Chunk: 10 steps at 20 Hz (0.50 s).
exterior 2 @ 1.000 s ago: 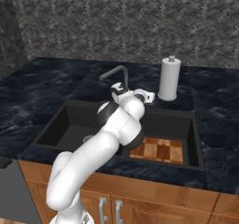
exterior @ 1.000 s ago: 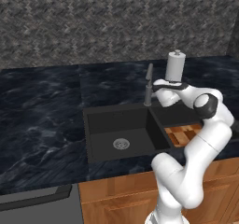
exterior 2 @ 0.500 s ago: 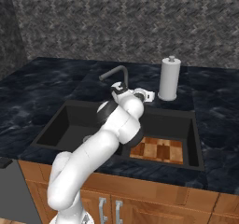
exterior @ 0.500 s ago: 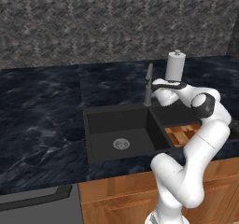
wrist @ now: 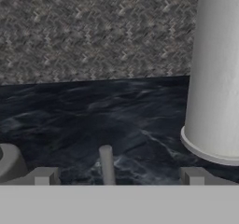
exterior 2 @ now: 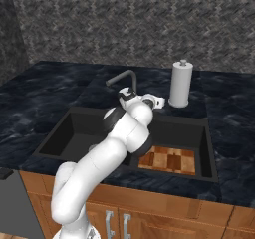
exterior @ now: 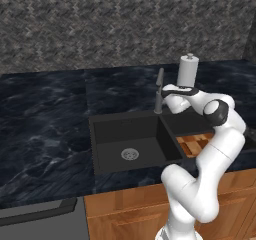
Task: Turn on the sink faucet with hot water and rinse the cutting board for ten seconds, then turn off the faucet. Push the cutting board to reach the water if necessary.
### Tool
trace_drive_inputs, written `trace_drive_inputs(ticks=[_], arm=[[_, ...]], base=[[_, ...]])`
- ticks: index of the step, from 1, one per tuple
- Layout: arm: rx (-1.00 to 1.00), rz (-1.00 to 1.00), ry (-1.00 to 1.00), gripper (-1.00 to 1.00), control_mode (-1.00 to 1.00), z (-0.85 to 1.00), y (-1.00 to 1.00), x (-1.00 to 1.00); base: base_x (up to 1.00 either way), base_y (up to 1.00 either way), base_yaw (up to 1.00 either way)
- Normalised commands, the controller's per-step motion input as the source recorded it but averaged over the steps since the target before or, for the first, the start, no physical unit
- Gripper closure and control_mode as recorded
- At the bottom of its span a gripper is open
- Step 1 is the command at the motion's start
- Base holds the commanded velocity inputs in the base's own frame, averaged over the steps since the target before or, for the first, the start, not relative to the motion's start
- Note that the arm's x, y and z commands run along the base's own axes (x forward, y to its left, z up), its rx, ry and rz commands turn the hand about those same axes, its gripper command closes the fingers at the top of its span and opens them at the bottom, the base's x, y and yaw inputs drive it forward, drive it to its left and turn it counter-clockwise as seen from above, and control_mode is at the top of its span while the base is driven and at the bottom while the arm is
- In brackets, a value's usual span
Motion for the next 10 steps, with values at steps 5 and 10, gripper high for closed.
trace_drive_inputs(ticks=[5,10], arm=[[0.00,0.00,0.00,-1.00,-1.00,-0.01,0.00,0.03],[0.00,0.00,0.00,-1.00,-1.00,-0.01,0.00,0.02]], base=[[0.00,0.00,0.00],[0.00,0.00,0.00]])
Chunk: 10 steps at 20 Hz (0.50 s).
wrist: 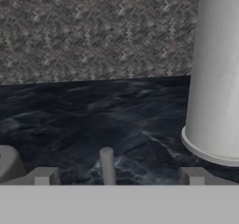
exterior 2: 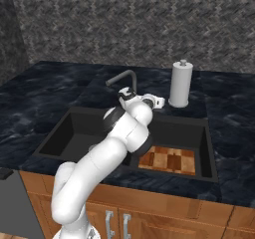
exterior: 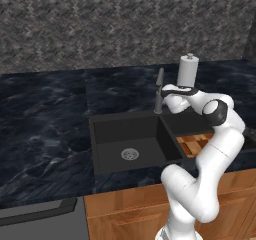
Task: Turn on the sink faucet with hot water and rinse the cutting board for ten seconds, then turn off the faucet. Push the cutting board to reach the water if necessary.
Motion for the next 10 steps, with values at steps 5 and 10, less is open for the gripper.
trace_drive_inputs(ticks=[5,10], arm=[[0.00,0.00,0.00,-1.00,-1.00,0.00,0.00,0.05],[0.00,0.00,0.00,-1.00,-1.00,0.00,0.00,0.06]], base=[[0.00,0.00,0.00],[0.00,0.00,0.00]])
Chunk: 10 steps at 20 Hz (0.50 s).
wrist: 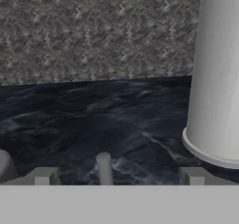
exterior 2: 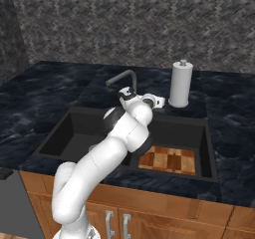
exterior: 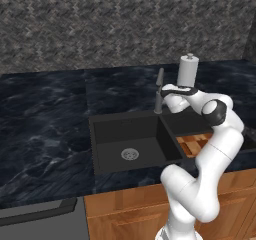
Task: Turn on the sink faucet with hot water and rinse the cutting board for ten seconds, then turn off the faucet. Push the cutting board to reach the water if necessary.
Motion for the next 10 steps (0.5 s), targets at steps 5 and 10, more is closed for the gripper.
trace_drive_inputs(ticks=[5,10], arm=[[0.00,0.00,0.00,-1.00,-1.00,0.00,0.00,0.05],[0.00,0.00,0.00,-1.00,-1.00,0.00,0.00,0.05]], base=[[0.00,0.00,0.00],[0.00,0.00,0.00]])
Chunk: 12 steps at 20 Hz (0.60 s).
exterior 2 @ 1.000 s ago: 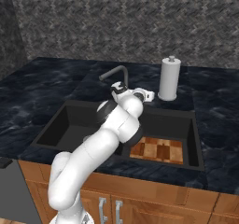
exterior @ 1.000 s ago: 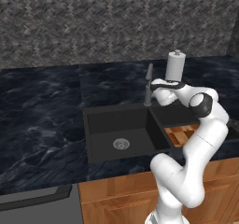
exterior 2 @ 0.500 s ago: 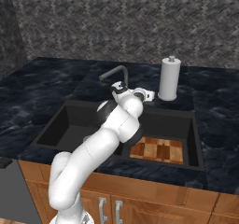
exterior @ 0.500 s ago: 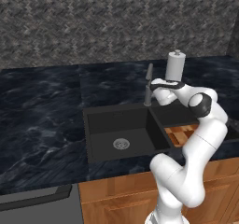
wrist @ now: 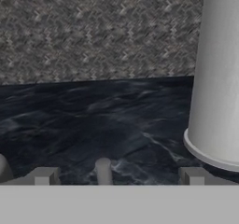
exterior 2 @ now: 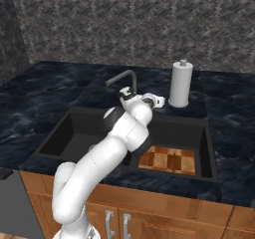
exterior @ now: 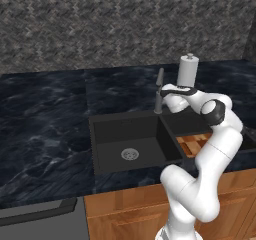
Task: Turn on the sink faucet with hot water and rinse the cutting board for ten seconds, then turn off the faucet. Push the cutting board to reach the water if necessary.
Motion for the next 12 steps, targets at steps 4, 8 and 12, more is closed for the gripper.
trace_drive_inputs(ticks=[4,8,12], arm=[[0.00,0.00,0.00,-1.00,-1.00,0.00,0.00,0.03],[0.00,0.00,0.00,-1.00,-1.00,0.00,0.00,0.01],[0.00,0.00,0.00,-1.00,-1.00,0.00,0.00,0.00]], base=[[0.00,0.00,0.00],[0.00,0.00,0.00],[0.00,0.00,0.00]])
